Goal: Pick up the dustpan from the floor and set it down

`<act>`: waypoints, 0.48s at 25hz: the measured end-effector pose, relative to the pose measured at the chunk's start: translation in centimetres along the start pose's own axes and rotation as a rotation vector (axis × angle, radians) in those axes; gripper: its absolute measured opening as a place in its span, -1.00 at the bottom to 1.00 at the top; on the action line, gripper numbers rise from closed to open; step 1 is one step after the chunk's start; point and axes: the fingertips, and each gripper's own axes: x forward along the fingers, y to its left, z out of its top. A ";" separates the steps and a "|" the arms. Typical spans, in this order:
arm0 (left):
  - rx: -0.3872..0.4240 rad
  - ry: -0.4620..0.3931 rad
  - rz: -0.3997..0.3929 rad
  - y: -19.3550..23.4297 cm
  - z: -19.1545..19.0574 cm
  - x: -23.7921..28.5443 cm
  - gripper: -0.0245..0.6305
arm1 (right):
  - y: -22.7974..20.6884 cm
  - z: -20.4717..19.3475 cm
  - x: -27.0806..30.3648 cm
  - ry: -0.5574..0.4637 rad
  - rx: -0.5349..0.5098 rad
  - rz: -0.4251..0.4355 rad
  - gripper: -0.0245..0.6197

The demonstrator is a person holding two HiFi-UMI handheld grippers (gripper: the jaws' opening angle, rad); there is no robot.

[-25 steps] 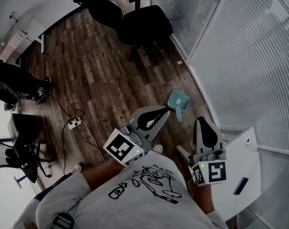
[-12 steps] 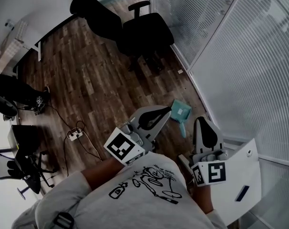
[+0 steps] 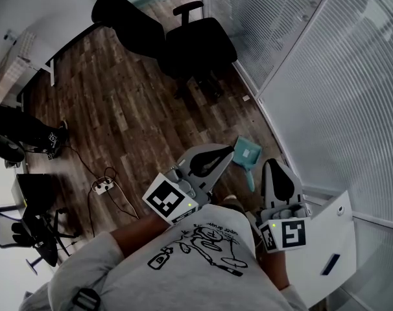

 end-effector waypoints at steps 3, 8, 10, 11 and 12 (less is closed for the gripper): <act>0.002 -0.002 -0.003 -0.1 0.0 1.4 -0.92 | -1.3 0.4 0.4 -0.003 -0.005 0.004 -0.87; 0.002 -0.009 -0.004 -1.1 0.4 3.9 -0.92 | -4.0 1.5 -0.3 -0.018 -0.048 -0.002 -0.87; 0.003 -0.010 -0.009 -1.6 0.4 4.9 -0.92 | -5.1 2.0 -0.9 -0.028 -0.068 -0.013 -0.87; 0.002 -0.010 -0.011 -1.9 0.4 5.5 -0.92 | -5.8 2.1 -1.1 -0.031 -0.073 -0.019 -0.87; 0.001 -0.011 -0.013 -2.1 0.5 6.1 -0.92 | -6.4 2.1 -1.4 -0.029 -0.075 -0.024 -0.87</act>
